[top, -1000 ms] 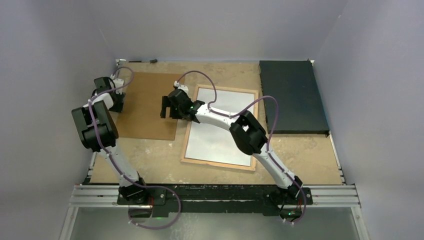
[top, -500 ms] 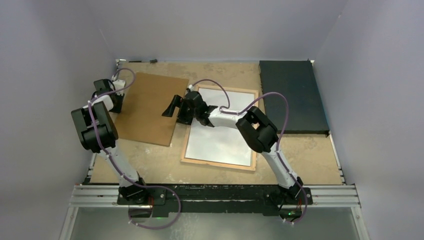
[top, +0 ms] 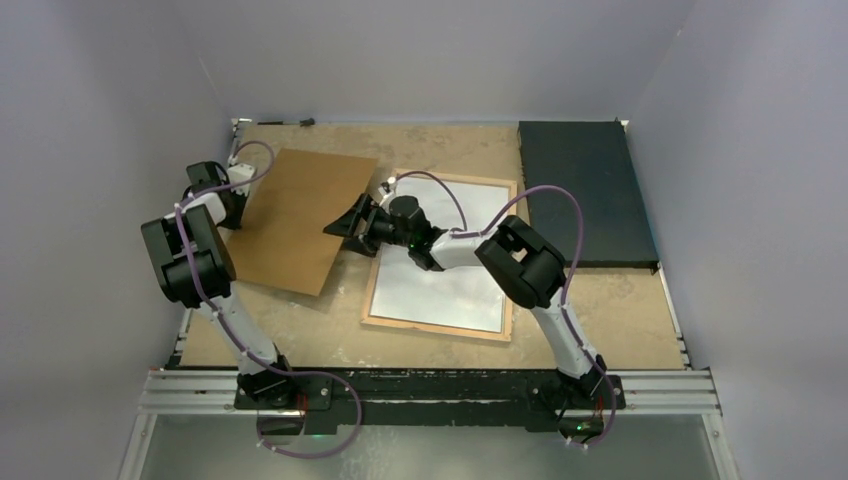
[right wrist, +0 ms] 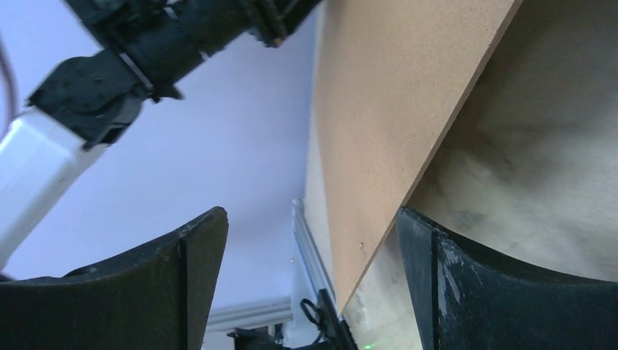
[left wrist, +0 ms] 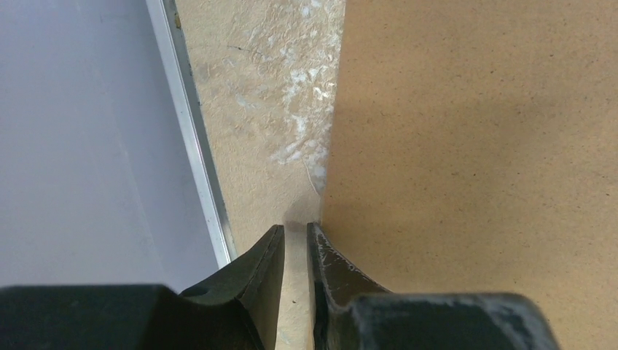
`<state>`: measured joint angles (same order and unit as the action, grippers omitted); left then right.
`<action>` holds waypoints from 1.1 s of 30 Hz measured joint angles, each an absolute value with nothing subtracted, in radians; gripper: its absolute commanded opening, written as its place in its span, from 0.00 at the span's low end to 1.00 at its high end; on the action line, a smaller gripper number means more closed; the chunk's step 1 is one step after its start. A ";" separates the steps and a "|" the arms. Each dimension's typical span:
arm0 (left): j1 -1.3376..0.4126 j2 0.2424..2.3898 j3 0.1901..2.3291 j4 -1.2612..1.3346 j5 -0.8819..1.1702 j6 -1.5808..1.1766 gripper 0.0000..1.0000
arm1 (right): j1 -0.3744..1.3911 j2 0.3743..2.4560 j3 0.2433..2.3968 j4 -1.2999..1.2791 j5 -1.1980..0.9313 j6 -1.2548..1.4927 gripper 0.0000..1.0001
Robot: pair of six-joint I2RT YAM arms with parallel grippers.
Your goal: Put the photo into the frame
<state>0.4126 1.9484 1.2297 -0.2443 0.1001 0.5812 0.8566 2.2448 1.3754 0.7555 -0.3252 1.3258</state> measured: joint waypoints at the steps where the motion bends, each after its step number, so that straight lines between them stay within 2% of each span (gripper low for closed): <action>1: 0.413 1.948 1.228 -0.244 0.101 0.589 0.15 | 0.856 2.243 1.370 0.788 -0.331 1.333 0.86; 8: 0.423 1.935 1.211 -0.255 0.102 0.624 0.11 | 0.856 2.242 1.370 0.946 -0.333 1.354 0.80; 24: 0.439 1.902 1.184 -0.316 0.102 0.676 0.01 | 0.852 2.239 1.438 0.754 -0.268 1.301 0.61; 28: 0.440 1.898 1.180 -0.331 0.109 0.679 0.00 | 0.849 2.240 1.445 0.785 -0.237 1.299 0.57; 33: 0.430 1.877 1.177 -0.399 0.198 0.674 0.00 | 0.864 2.297 1.445 0.984 -0.239 1.360 0.62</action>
